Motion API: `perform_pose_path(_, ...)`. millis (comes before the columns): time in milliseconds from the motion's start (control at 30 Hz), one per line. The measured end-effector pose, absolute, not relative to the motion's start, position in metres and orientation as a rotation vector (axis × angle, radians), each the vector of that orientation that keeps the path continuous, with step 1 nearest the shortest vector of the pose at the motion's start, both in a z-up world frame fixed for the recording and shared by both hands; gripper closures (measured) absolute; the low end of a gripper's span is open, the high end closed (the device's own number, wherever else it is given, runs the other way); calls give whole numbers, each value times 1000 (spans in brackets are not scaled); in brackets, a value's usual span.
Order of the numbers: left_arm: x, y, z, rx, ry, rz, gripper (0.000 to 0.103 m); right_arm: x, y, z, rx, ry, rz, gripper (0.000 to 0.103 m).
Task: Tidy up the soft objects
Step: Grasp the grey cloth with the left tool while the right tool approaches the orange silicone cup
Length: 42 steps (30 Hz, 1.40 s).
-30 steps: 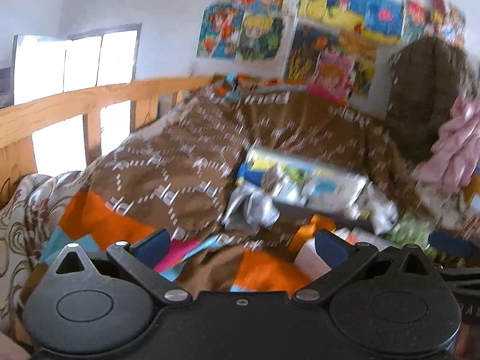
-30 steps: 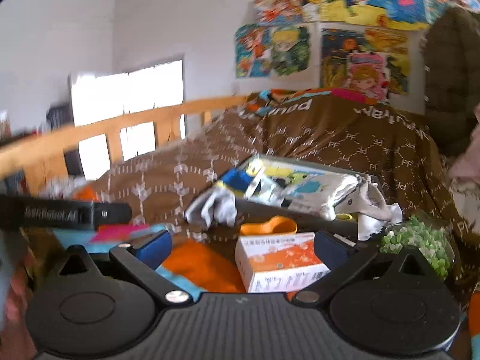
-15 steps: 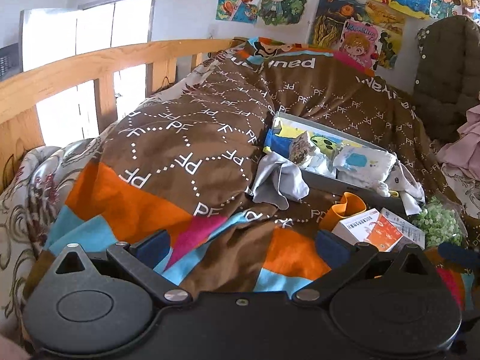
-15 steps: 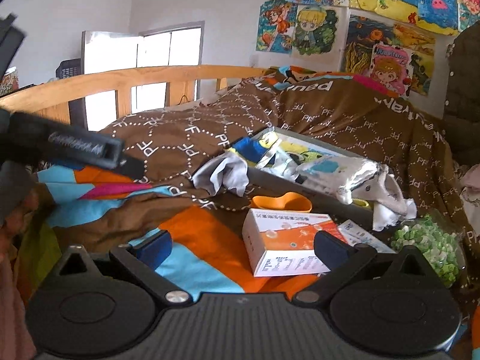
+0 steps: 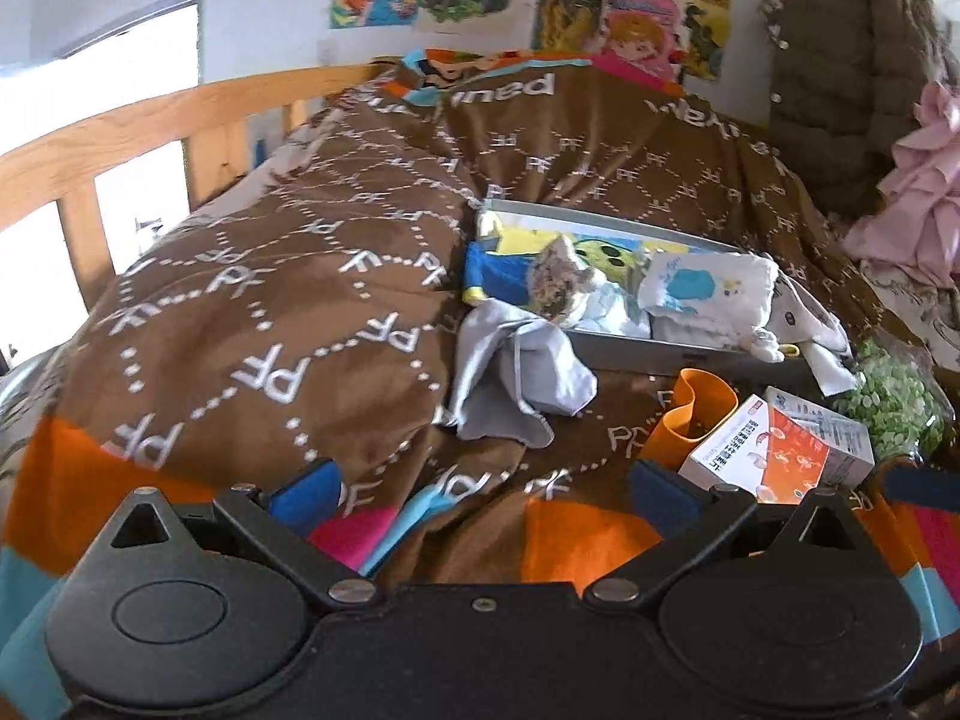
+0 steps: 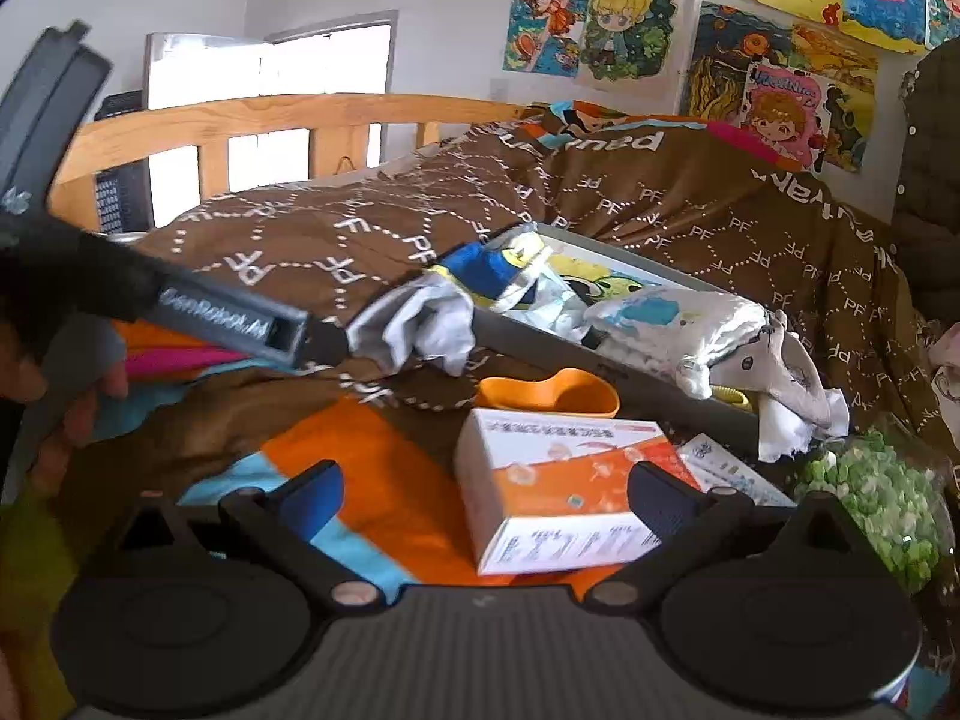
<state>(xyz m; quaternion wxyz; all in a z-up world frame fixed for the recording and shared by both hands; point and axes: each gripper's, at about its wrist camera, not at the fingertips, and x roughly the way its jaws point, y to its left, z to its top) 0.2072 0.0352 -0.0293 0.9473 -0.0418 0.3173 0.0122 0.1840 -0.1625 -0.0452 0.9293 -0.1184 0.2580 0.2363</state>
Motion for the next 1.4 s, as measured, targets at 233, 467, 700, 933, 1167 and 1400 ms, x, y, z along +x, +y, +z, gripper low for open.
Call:
perform_pose_path(233,229,38,-50,-102,686,-31,1,226,-162,-57,-285,526,442,0)
perform_pose_path(467,255,40,-62,-87,636,-88,1,265,-161,-67,-312,539,472,0)
perform_pose_path(700,284,39,-75,-40,565,-143,1,289,-144,-79,-351,574,537,0)
perform_pose_path(933,306,55,-89,-111,588,-142,1,303,-143,-85,-308,613,535,0)
perform_pose_path(1167,308,57,-94,-96,587,-159,1,306,-142,-83,-307,625,528,0)
perform_pose_path(1400,306,57,-95,-92,583,-168,1,305,-141,-82,-323,628,539,0)
